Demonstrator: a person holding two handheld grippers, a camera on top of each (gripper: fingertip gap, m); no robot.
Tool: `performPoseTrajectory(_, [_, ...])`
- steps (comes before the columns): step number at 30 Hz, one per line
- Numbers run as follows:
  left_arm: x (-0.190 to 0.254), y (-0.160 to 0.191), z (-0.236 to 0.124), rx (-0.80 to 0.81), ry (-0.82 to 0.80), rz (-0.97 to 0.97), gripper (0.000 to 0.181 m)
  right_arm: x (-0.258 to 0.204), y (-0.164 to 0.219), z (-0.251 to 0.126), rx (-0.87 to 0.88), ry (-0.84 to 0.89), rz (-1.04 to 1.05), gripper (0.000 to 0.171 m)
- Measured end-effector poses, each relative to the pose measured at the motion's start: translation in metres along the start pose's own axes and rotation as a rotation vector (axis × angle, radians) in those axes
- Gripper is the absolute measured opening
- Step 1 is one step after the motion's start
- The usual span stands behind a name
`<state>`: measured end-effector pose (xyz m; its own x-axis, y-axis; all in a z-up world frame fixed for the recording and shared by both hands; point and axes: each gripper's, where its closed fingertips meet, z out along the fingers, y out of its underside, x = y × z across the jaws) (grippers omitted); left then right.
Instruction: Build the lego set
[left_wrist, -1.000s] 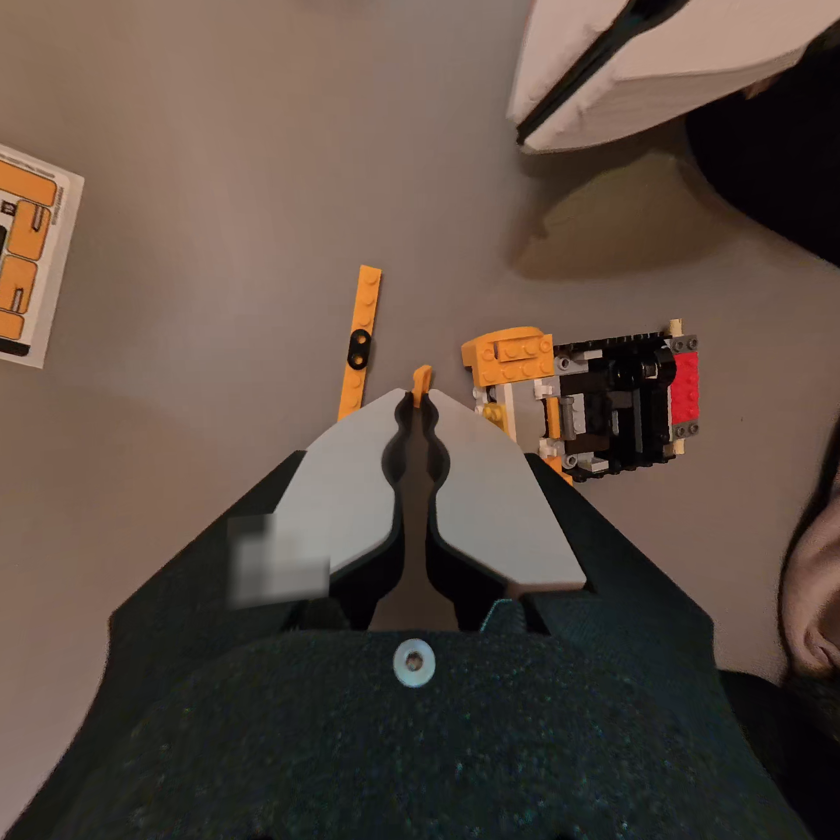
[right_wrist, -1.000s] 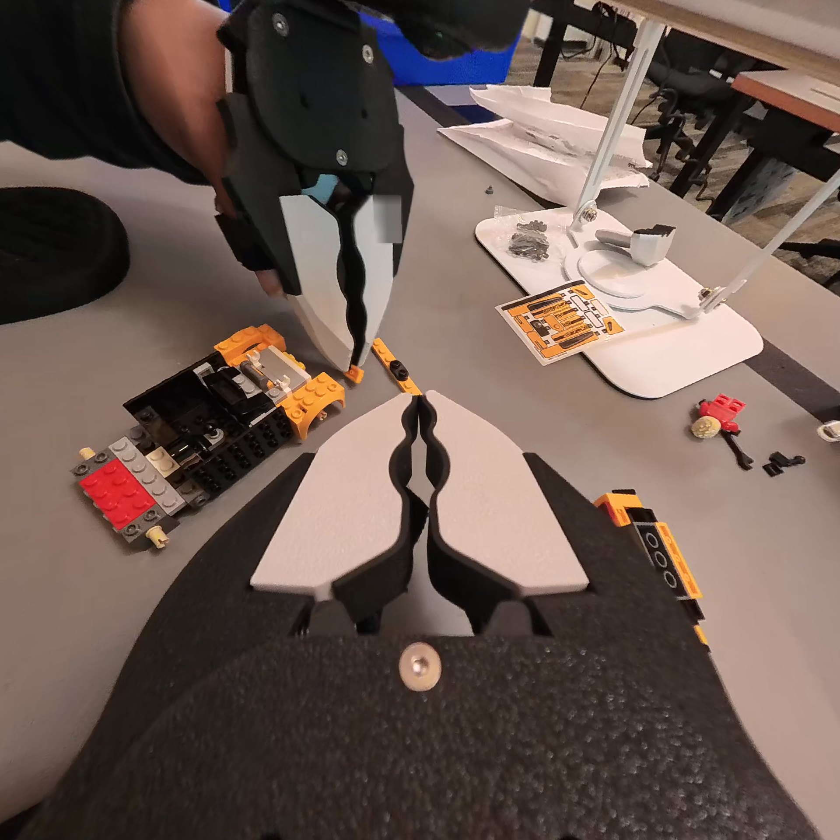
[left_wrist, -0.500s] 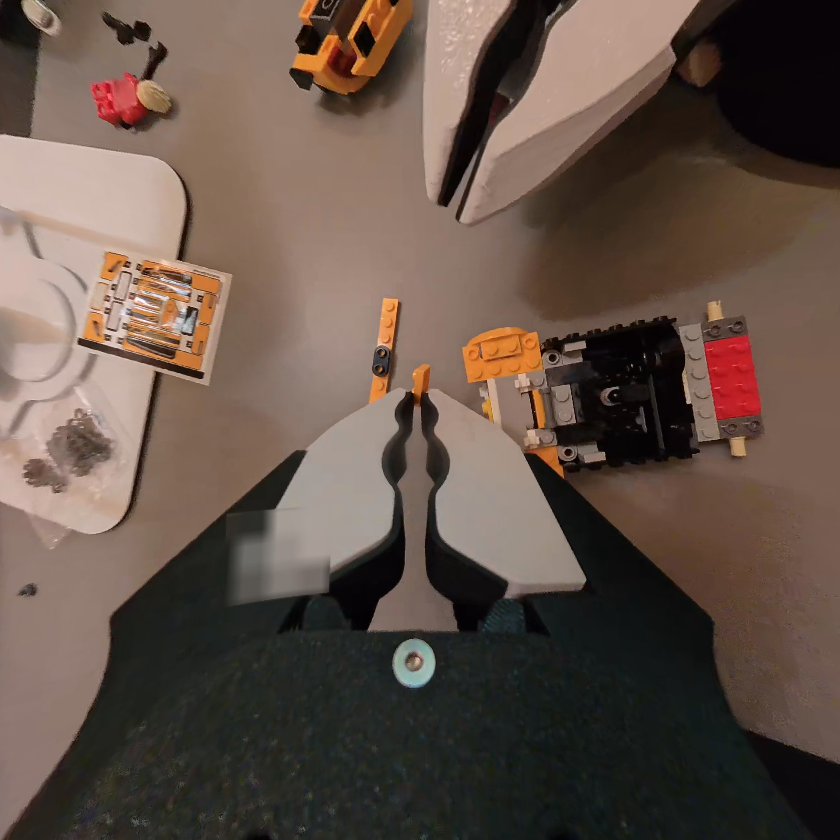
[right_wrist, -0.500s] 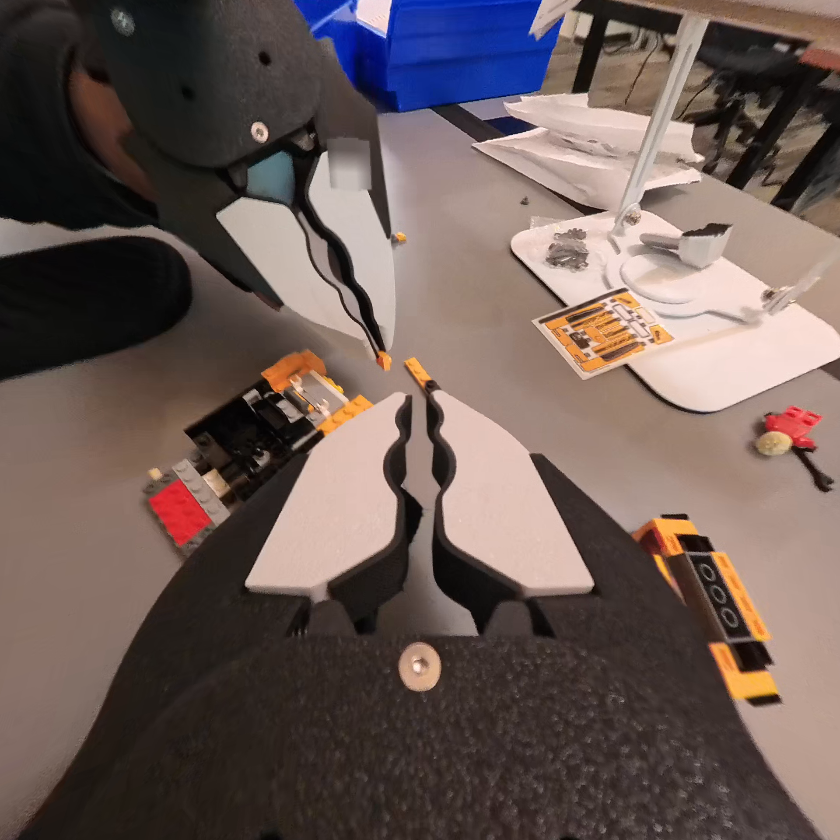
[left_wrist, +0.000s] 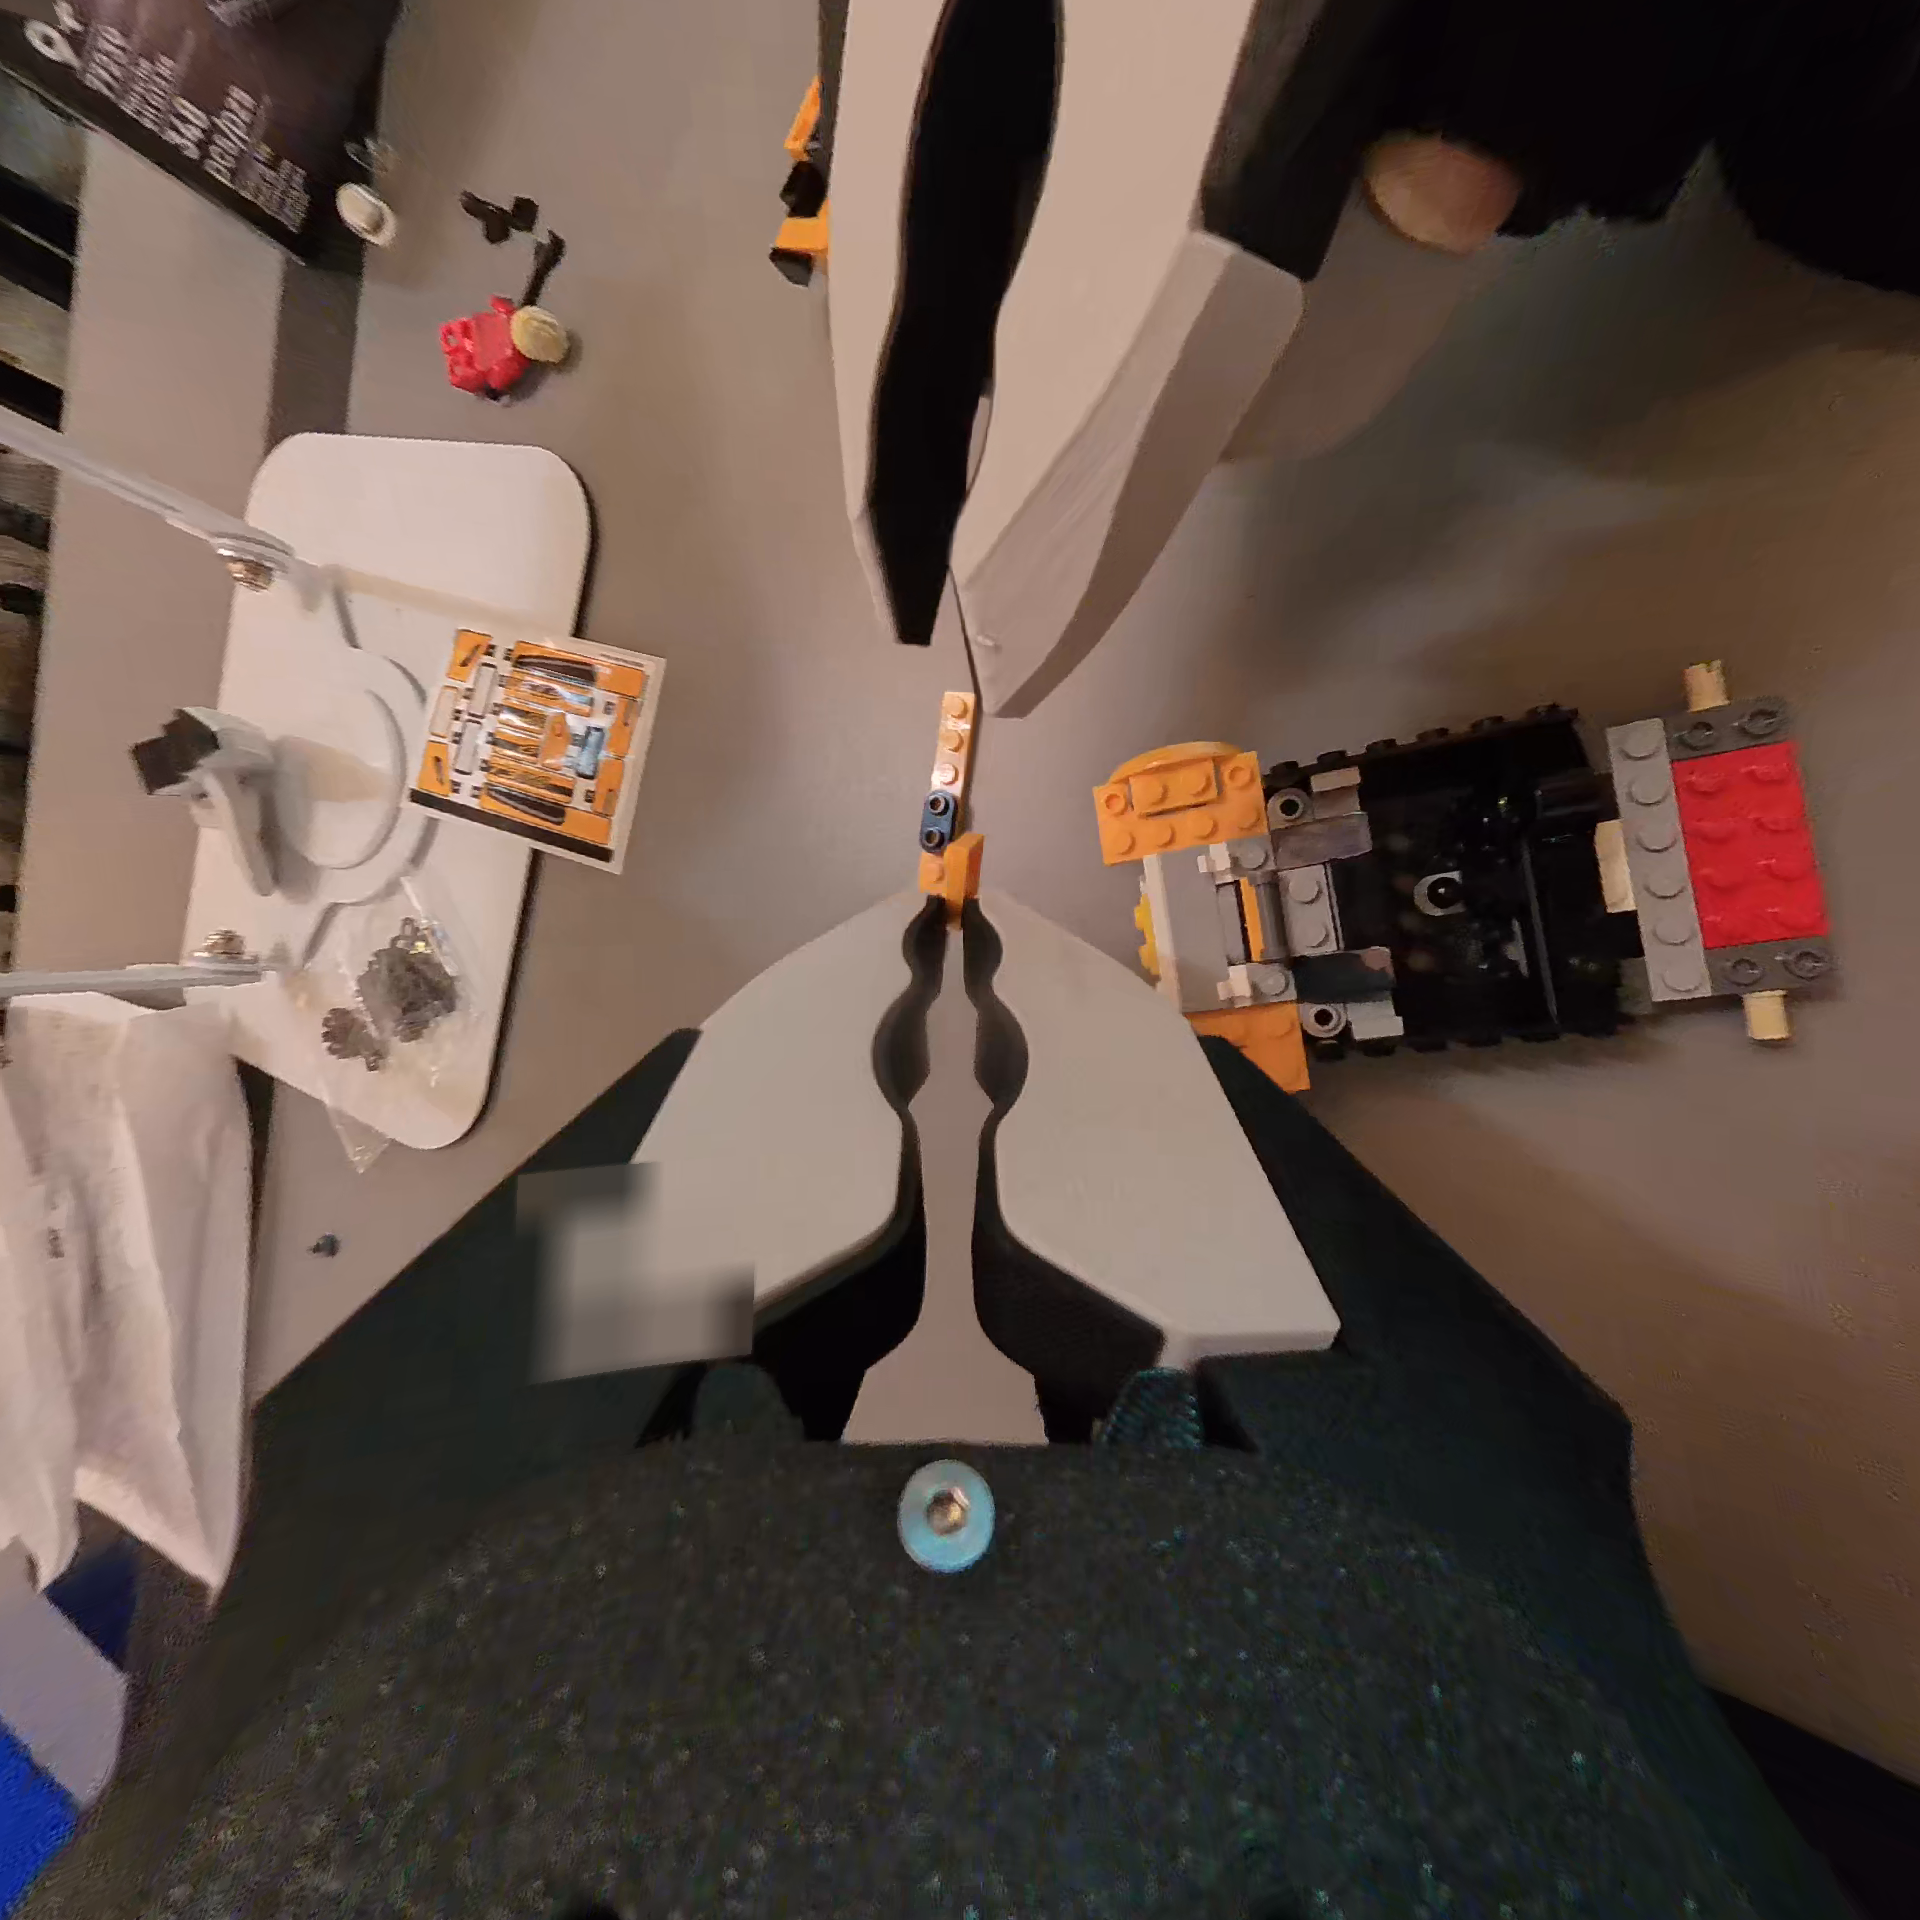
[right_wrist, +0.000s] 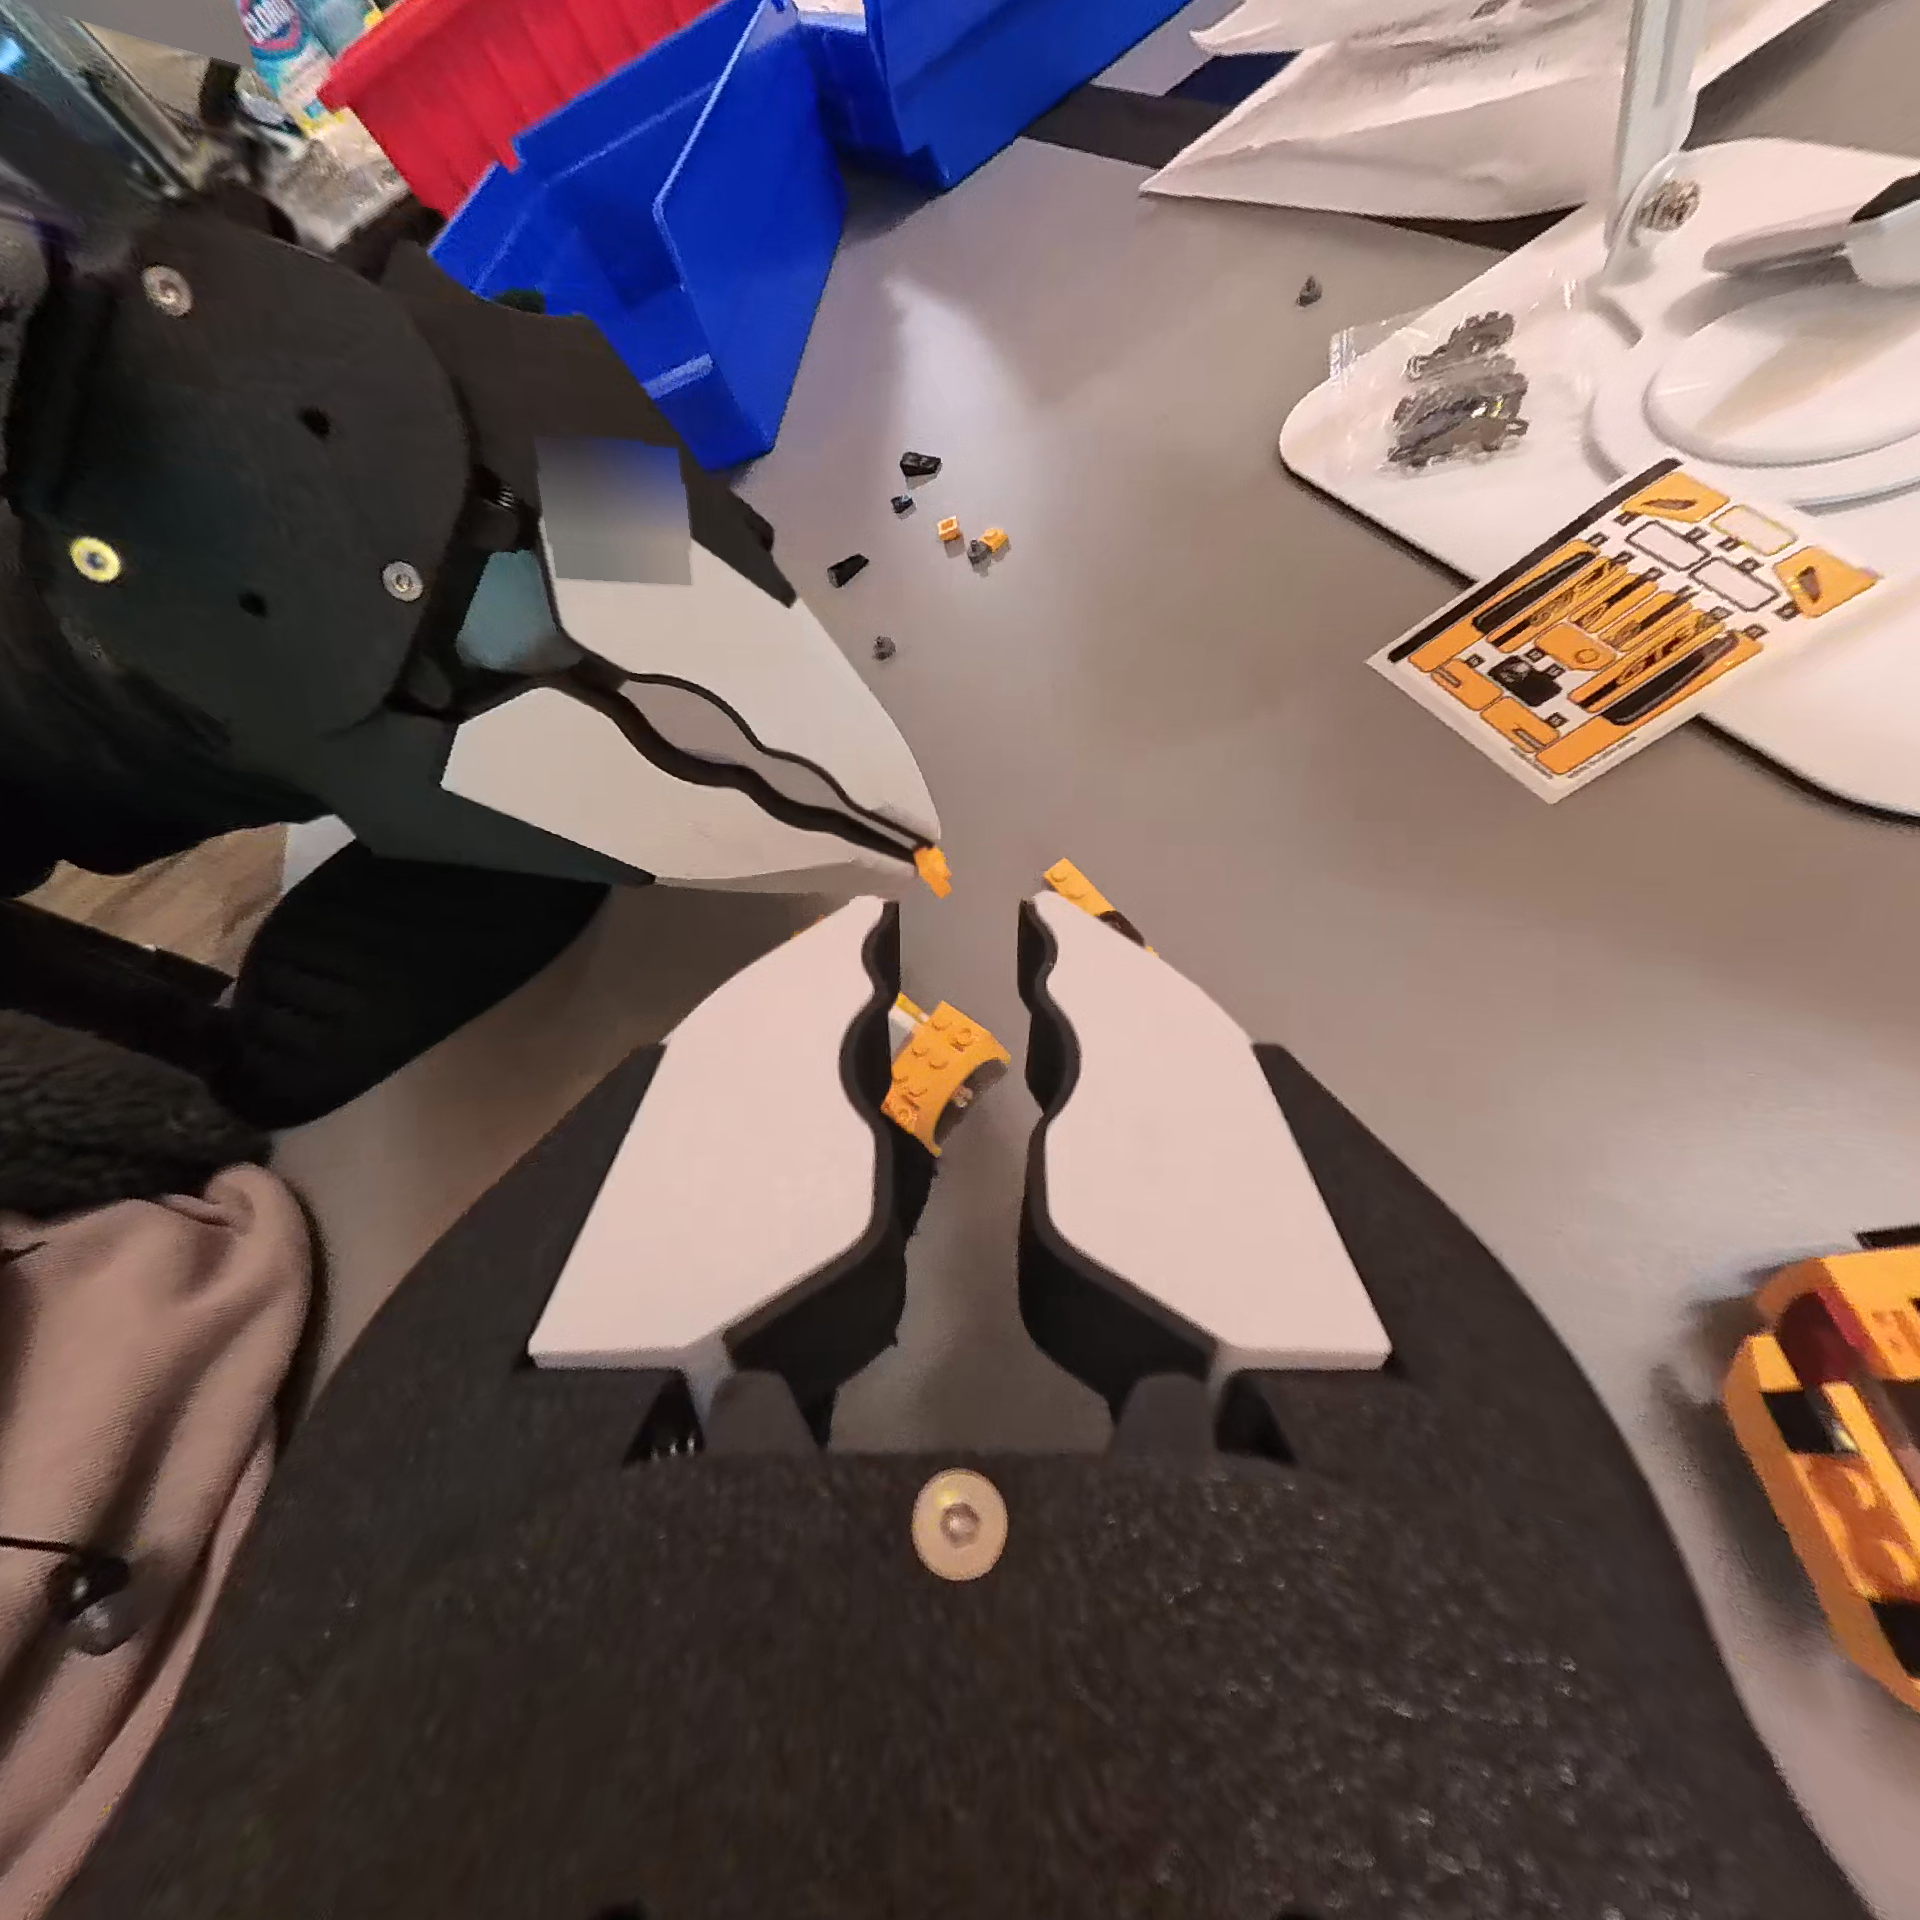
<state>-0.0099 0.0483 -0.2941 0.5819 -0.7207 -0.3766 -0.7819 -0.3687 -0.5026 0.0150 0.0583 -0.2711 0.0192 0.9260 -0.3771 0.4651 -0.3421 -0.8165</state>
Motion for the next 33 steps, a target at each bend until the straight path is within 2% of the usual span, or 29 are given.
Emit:
performPoseTrajectory(15, [-0.004, -0.023, -0.016, 0.089, -0.351, 0.272, 0.003, -0.014, 0.001, 0.009, 0.006, -0.105, 0.105, 0.018])
performPoseTrajectory(26, [-0.002, -0.028, -0.020, 0.112, -0.415, 0.329, 0.003, -0.019, -0.004, 0.006, 0.041, -0.183, 0.175, 0.008])
performPoseTrajectory(29, [0.005, -0.031, -0.023, 0.187, -0.322, 0.279, 0.006, -0.021, -0.004, 0.003, 0.052, -0.203, 0.081, 0.008])
performPoseTrajectory(31, [0.013, -0.032, -0.026, 0.259, -0.144, 0.144, 0.015, -0.022, -0.003, -0.002, 0.060, -0.206, -0.080, 0.007])
performPoseTrajectory(33, [0.025, -0.034, -0.033, 0.344, 0.119, -0.053, 0.017, -0.021, 0.001, -0.006, 0.058, -0.169, -0.318, 0.007])
